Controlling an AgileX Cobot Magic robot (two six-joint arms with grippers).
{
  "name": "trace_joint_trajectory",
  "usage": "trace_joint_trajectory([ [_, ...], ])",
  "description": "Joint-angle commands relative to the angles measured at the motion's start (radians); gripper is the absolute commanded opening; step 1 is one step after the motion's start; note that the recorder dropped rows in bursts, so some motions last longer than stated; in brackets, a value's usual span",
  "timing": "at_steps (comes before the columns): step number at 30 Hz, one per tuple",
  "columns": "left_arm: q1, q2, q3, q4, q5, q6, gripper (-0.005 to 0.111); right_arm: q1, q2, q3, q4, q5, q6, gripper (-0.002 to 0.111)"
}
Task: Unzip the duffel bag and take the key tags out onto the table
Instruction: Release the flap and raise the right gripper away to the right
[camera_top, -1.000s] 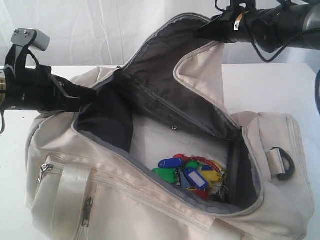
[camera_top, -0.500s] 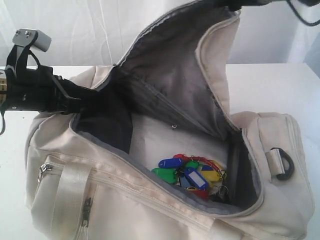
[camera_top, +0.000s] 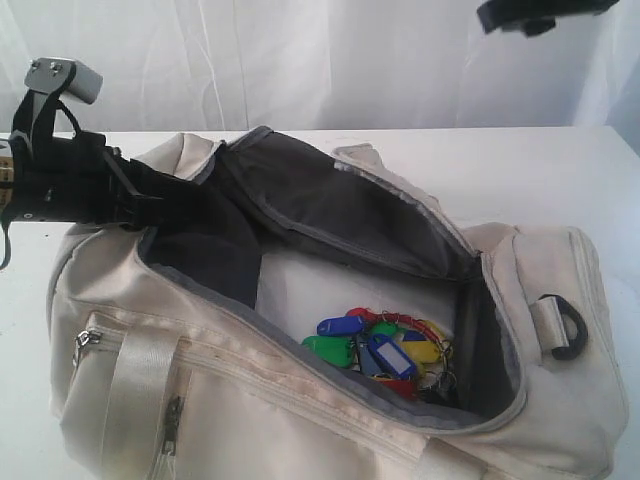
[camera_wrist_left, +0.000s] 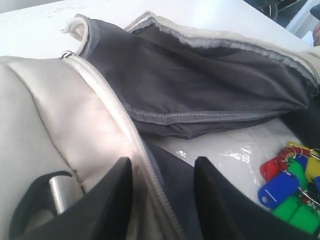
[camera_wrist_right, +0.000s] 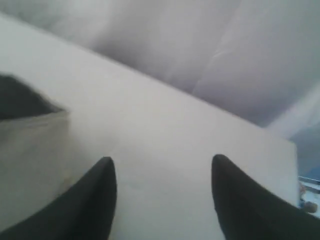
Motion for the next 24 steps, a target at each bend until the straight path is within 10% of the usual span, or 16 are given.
trace_joint_trajectory([
  [1, -0.001, -0.008, 0.004, 0.013, -0.002, -0.007, 0.046, 0.036, 0.001, 0.037, 0.399, 0.142, -0.417, 0.04],
  [24, -0.001, -0.222, 0.004, 0.013, 0.094, -0.002, 0.046, 0.099, 0.245, 0.096, 0.419, 0.397, -0.442, 0.013],
])
